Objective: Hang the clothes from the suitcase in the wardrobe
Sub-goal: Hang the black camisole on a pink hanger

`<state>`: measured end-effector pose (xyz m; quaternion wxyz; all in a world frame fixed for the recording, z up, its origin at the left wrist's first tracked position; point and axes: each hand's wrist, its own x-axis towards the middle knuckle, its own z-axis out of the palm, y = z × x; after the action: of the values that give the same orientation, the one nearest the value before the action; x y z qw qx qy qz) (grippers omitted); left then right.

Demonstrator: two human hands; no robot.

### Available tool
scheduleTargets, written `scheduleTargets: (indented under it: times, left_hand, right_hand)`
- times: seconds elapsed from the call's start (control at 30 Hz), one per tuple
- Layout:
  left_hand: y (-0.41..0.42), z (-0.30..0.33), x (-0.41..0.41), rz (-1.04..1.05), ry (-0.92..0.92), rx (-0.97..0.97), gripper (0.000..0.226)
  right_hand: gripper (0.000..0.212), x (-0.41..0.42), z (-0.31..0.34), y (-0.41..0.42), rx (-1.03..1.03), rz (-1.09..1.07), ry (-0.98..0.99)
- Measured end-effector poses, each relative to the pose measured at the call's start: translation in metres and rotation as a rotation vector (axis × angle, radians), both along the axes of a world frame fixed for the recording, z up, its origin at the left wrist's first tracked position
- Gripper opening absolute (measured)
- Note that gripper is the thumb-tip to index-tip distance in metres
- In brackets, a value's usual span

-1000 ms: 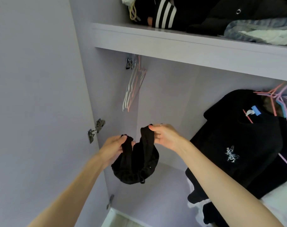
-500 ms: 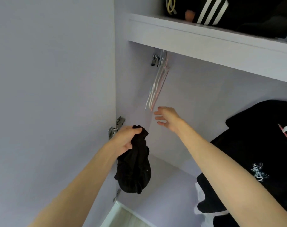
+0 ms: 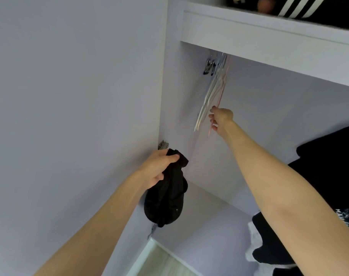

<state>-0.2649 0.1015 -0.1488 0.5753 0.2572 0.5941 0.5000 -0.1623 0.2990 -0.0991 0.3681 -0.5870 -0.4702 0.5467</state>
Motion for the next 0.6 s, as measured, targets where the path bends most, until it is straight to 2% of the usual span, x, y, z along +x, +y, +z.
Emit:
scheduleTargets:
  times: [0.1, 0.27, 0.43, 0.6]
  left_hand:
    - [0.001, -0.002, 0.001, -0.012, 0.005, -0.001, 0.008]
    - [0.002, 0.0, 0.008, -0.021, -0.014, 0.021, 0.008]
    - [-0.001, 0.004, 0.022, -0.042, 0.009, 0.009, 0.017]
    - [-0.005, 0.007, 0.036, -0.051, 0.054, -0.006, 0.028]
  right_hand:
    - [0.022, 0.005, 0.002, 0.009, 0.028, -0.118, 0.013]
    - [0.03, 0.023, 0.004, 0.018, 0.258, -0.238, -0.123]
    - [0.037, 0.049, -0.005, 0.017, 0.344, -0.271, -0.157]
    - [0.031, 0.083, -0.008, 0.012, 0.383, -0.233, -0.141]
